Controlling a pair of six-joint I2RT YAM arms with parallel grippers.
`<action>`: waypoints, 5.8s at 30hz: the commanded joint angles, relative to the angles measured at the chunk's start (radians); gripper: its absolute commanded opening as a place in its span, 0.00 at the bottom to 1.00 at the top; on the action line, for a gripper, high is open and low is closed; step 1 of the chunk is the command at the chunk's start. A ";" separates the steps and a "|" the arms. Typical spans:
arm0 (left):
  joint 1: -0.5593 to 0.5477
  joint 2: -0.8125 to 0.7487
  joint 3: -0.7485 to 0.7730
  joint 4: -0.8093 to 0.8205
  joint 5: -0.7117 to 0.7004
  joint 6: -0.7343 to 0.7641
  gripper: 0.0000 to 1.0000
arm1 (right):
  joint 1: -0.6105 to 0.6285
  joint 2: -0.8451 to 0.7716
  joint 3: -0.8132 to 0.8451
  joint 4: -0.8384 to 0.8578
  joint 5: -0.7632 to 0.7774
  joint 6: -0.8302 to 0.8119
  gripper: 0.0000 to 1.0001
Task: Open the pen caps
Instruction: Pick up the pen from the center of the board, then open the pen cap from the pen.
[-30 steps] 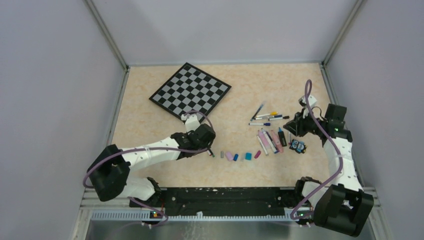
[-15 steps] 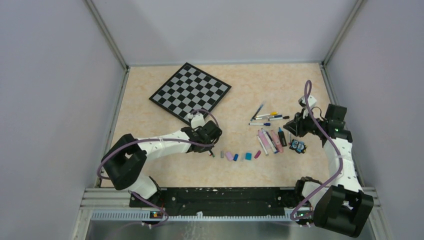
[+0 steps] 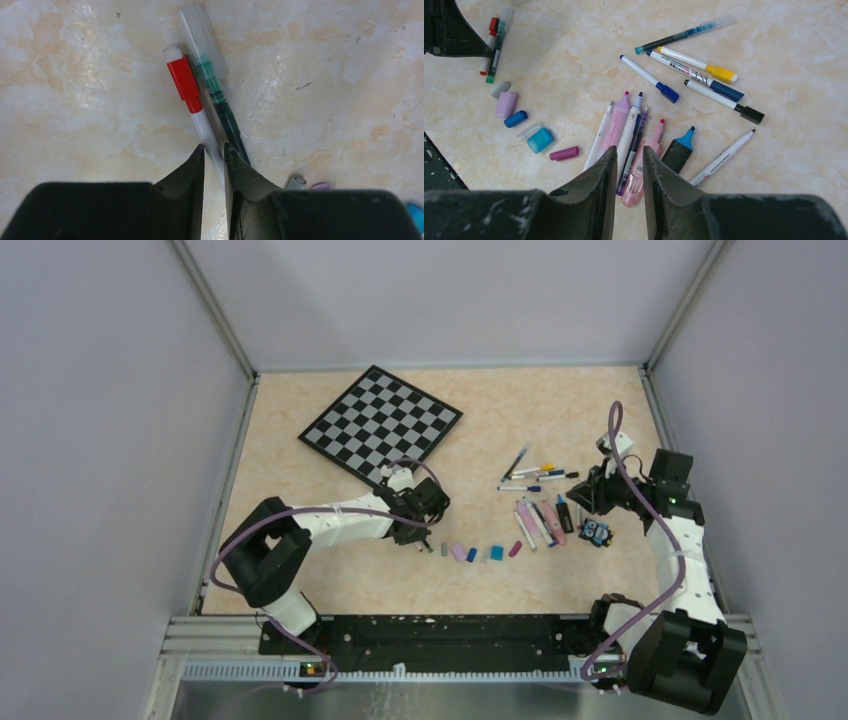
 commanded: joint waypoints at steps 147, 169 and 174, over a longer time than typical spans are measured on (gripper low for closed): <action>-0.159 -0.041 -0.214 1.770 0.495 0.467 0.62 | 0.395 0.057 -0.123 0.394 -0.609 0.337 0.00; -0.152 -0.055 -0.146 1.701 0.470 0.485 0.41 | 0.396 0.065 -0.125 0.384 -0.588 0.330 0.00; -0.145 -0.056 -0.143 1.704 0.482 0.484 0.31 | 0.395 0.065 -0.125 0.382 -0.586 0.329 0.00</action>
